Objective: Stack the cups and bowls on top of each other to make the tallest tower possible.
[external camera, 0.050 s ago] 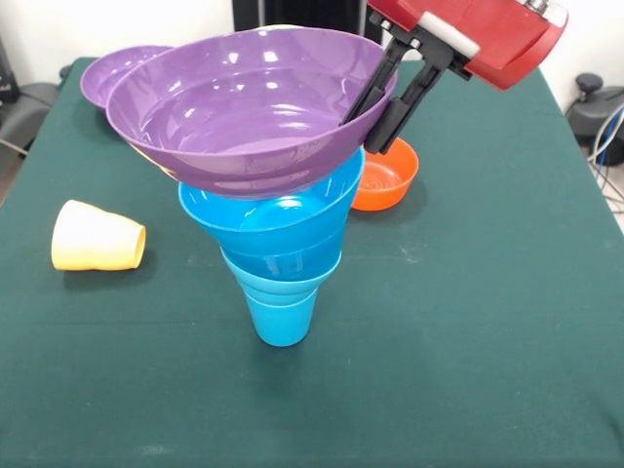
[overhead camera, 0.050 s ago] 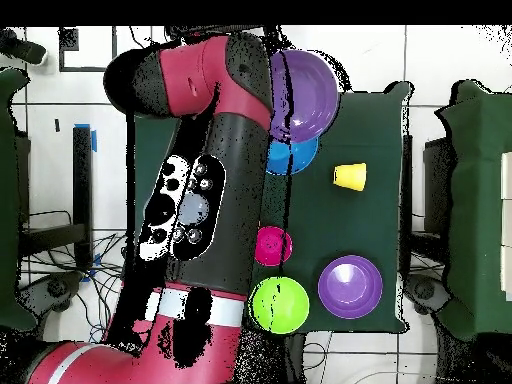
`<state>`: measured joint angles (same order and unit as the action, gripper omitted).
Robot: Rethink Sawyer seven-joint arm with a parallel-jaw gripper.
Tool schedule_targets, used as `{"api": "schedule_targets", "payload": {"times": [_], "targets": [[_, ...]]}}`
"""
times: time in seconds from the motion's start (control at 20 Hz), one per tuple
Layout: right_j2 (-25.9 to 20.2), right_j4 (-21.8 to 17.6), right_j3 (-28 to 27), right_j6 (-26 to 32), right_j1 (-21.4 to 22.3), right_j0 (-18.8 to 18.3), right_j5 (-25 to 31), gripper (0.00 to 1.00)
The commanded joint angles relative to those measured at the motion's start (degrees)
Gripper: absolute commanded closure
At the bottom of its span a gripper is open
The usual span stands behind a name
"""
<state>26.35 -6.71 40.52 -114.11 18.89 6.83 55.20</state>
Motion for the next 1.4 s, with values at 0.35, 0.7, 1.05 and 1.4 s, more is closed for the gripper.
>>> {"api": "schedule_targets", "payload": {"times": [0.35, 0.7, 1.05, 1.4], "targets": [[-6.2, -5.0, 5.8, 11.0, -0.3, -0.1, -5.6, 1.0], [-6.5, -4.4, 7.6, 10.3, 0.0, -0.3, -7.0, 1.0], [-6.1, -4.6, 10.3, 9.2, 1.1, 0.0, -8.2, 1.0], [-5.8, -4.9, 13.4, 8.4, 2.5, 0.5, -9.1, 1.0]]}}
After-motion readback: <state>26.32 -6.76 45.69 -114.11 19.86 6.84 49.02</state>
